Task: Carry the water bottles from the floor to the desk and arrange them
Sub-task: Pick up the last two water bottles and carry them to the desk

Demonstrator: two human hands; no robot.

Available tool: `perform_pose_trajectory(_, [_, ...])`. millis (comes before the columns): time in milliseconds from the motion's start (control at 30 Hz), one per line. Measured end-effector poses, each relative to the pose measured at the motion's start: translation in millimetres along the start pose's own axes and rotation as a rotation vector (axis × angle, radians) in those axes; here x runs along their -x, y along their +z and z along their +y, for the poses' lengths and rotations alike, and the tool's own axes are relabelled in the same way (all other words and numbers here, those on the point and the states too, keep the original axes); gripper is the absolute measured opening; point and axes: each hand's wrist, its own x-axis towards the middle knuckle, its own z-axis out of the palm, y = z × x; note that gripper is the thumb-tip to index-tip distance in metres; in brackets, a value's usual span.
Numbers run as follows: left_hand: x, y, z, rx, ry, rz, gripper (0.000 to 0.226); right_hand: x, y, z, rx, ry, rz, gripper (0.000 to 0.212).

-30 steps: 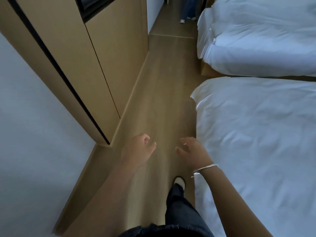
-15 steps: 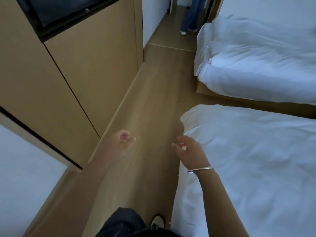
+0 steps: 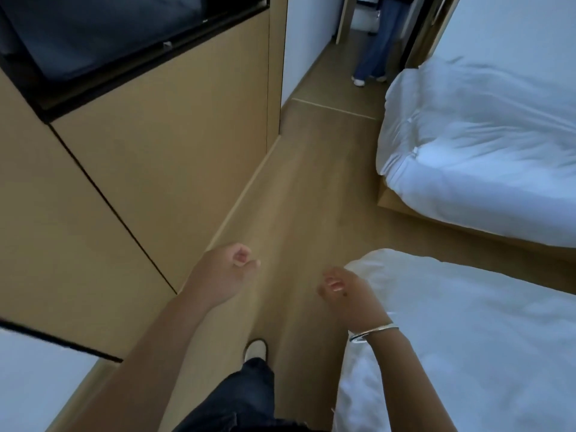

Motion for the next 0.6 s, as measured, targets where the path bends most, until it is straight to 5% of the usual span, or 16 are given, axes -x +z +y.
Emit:
perform_pose_trajectory(300, [-193.8,-28.7,49.3,-0.256,0.192,-0.061,0.033,-160.9,-27.6,-34.9,0.035,0.066,0.03,0.034])
perform_pose_trajectory(600, [-324.0,-2.2,63.4,-0.301,0.159,-0.185,0.036,-296.4,-62.6,-30.6,0.098,0.115,-0.043,0.036])
